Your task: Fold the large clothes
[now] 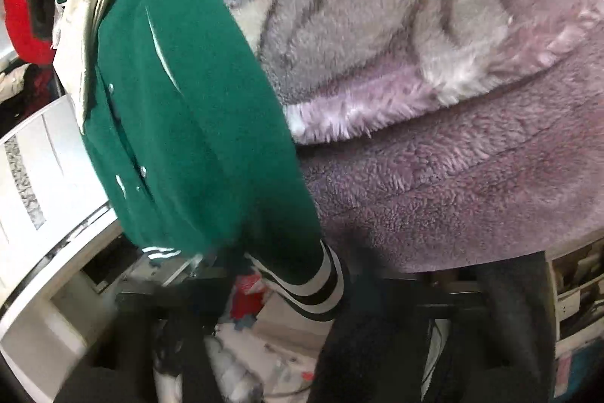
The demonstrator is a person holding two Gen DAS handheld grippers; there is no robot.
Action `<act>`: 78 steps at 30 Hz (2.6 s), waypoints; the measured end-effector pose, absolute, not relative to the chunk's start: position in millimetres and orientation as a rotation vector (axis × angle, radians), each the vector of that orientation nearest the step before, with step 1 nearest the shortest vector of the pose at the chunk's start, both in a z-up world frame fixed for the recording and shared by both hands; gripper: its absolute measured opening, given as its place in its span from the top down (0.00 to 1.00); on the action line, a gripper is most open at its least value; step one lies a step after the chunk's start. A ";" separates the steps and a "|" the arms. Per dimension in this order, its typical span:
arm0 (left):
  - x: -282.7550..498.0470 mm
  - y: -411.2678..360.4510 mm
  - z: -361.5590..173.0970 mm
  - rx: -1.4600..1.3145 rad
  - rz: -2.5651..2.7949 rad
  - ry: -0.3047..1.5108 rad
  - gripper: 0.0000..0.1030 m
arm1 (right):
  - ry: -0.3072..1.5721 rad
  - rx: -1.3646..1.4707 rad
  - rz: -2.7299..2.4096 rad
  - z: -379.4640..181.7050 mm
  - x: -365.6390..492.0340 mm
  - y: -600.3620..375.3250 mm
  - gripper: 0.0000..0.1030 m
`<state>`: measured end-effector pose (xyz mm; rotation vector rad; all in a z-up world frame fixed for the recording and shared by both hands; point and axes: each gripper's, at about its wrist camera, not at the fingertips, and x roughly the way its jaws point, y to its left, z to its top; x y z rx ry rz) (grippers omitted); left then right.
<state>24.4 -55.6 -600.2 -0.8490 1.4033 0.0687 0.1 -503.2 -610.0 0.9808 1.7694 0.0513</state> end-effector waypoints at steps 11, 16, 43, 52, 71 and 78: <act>14.0 -15.0 -622.4 -0.900 0.060 1.489 0.68 | 1.868 0.633 0.032 -584.7 29.2 -473.0 0.58; -10.2 24.6 -617.7 -0.905 0.150 1.504 0.44 | 1.697 0.554 0.094 -519.1 49.8 -454.8 0.53; -16.7 48.1 -604.6 -1.059 0.229 1.216 0.92 | 2.020 0.682 0.426 -627.3 65.5 -254.1 0.53; -14.7 72.4 -609.3 -1.231 0.148 1.253 0.87 | 1.858 0.814 0.489 -596.5 71.7 -242.5 0.95; 58.9 186.3 -617.4 -1.079 0.276 1.024 0.95 | 1.838 0.639 0.377 -582.4 90.2 -263.7 0.95; 50.5 211.9 -639.8 -1.081 0.361 1.058 0.96 | 1.872 0.516 0.336 -586.4 71.8 -254.8 0.95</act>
